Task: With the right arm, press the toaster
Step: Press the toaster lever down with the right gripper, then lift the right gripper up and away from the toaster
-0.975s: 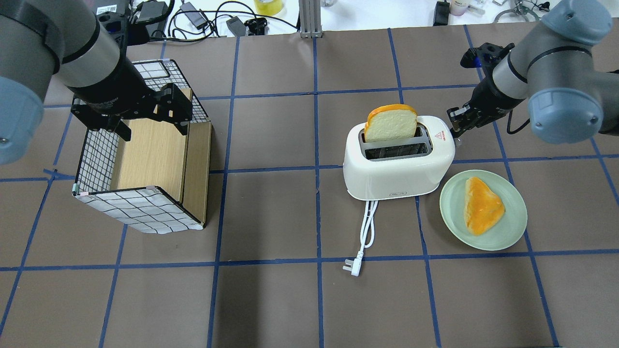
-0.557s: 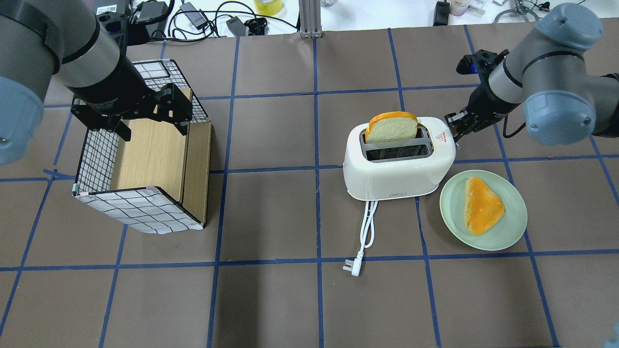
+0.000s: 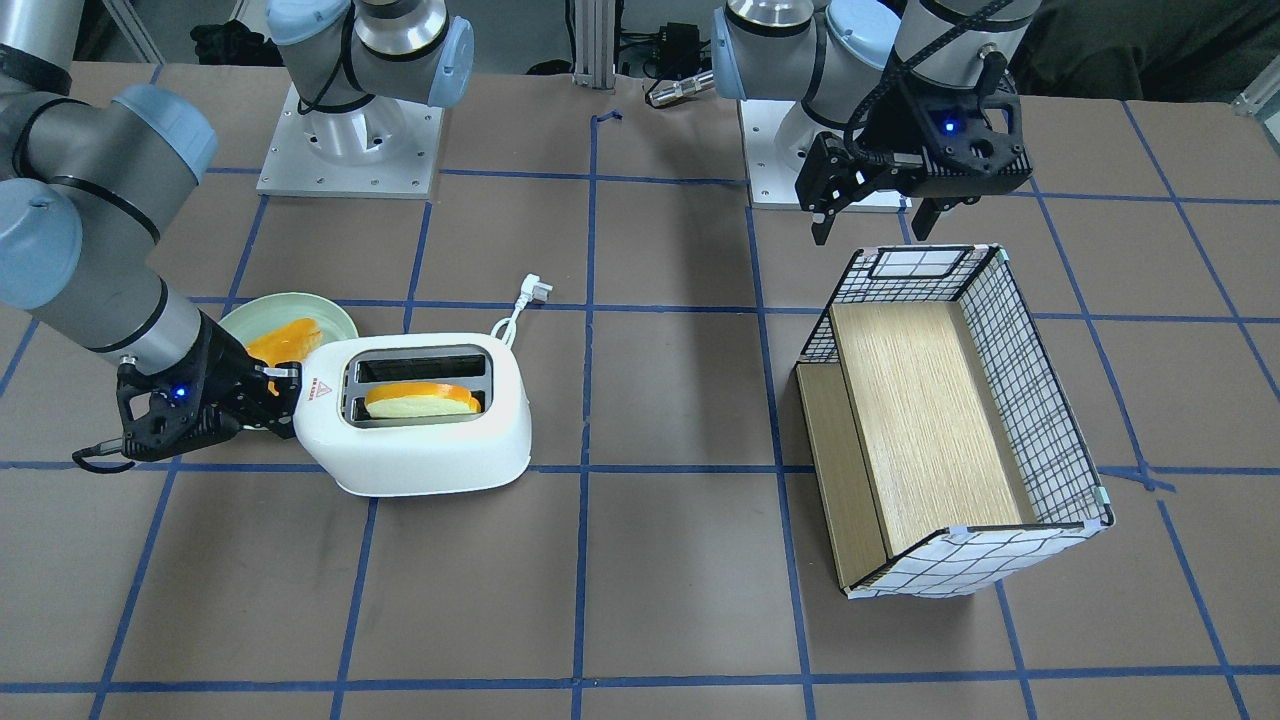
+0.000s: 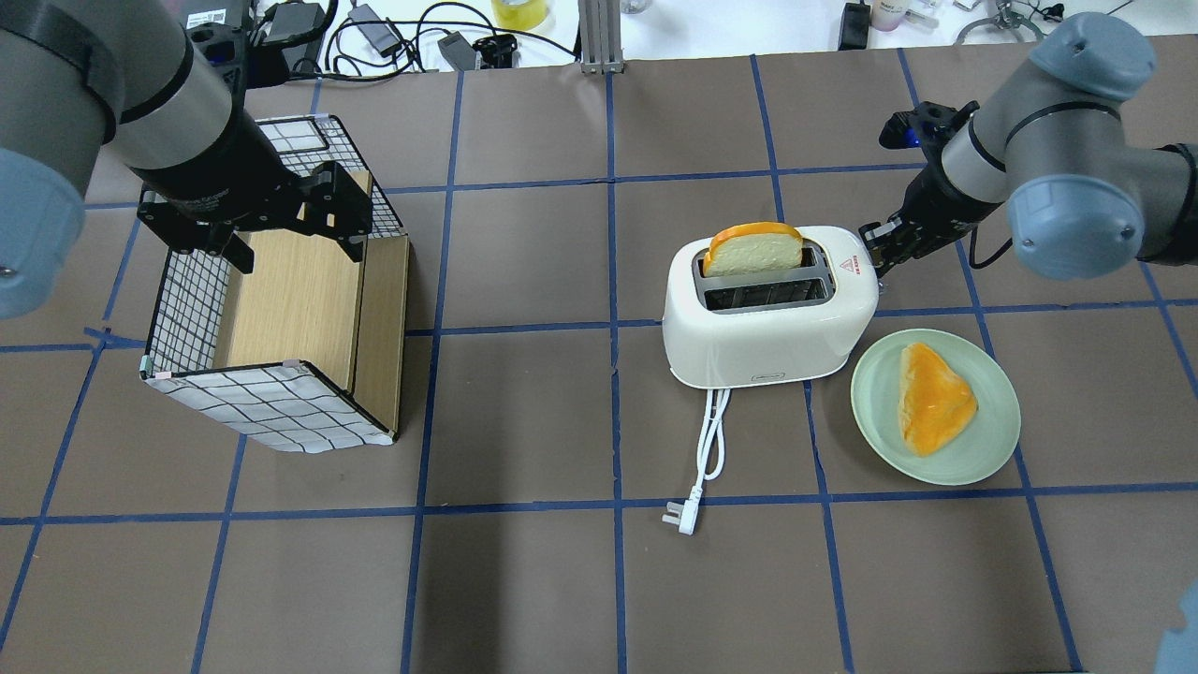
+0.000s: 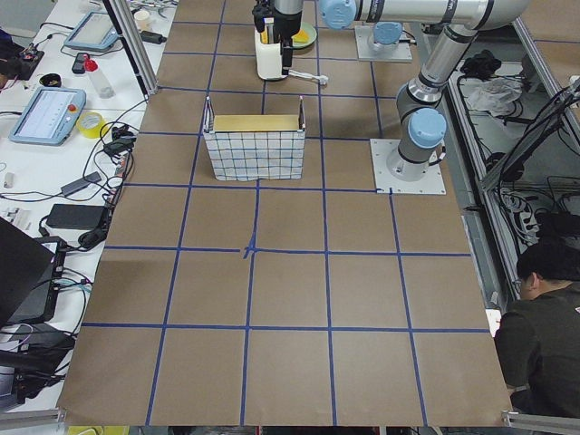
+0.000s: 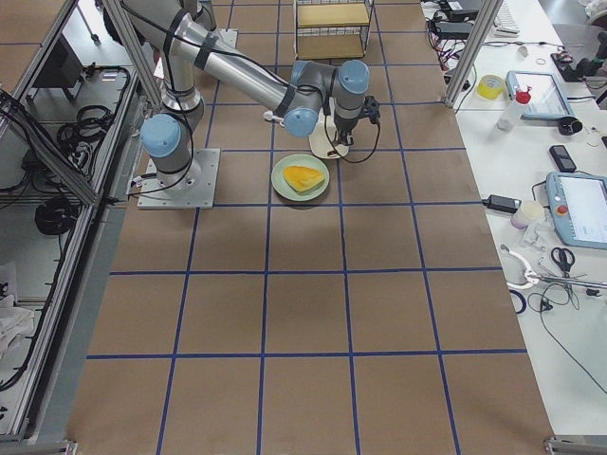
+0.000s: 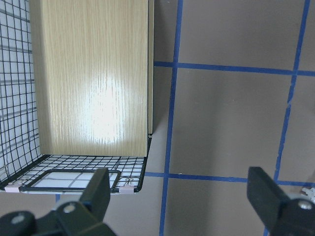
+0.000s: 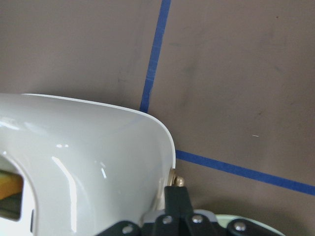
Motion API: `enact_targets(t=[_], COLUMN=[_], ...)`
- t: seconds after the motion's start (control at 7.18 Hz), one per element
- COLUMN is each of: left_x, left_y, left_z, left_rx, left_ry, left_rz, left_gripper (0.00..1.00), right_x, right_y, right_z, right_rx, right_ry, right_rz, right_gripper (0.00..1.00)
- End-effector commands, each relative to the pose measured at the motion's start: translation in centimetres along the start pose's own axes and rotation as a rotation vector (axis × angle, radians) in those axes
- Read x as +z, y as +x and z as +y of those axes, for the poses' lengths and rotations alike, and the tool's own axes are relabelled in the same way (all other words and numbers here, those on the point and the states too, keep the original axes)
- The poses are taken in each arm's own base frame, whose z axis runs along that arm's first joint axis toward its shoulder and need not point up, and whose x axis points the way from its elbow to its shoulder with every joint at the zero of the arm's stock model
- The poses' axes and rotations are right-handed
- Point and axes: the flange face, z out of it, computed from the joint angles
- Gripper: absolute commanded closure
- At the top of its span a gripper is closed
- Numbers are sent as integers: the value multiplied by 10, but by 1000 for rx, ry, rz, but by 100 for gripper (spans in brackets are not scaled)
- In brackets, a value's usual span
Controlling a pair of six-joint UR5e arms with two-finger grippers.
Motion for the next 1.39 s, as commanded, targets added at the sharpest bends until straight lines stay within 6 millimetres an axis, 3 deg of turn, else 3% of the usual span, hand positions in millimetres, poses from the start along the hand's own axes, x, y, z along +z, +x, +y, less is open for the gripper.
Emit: enact_targets(t=[0.0,0.28,0.56,0.97,1.25], left_x=[0,0,0,0,0], left_y=[0,0,0,0,0], left_z=[0,0,0,0,0], left_rx=[0,0,0,0,0], left_ry=[0,0,0,0,0], left_rz=[0,0,0,0,0], left_gripper=[0,0,0,0,0], right_x=[9,5,-16,-89,-152], right_y=[4,5,4,-6,-16], right_z=[-3,-7,-11,-13,-5], right_rx=[3,2,13,29,83], right_ry=[-11,-2,10,-68,-76], right_rz=[-5,-1,24,56,153], right_gripper=[100,100,100,100,100])
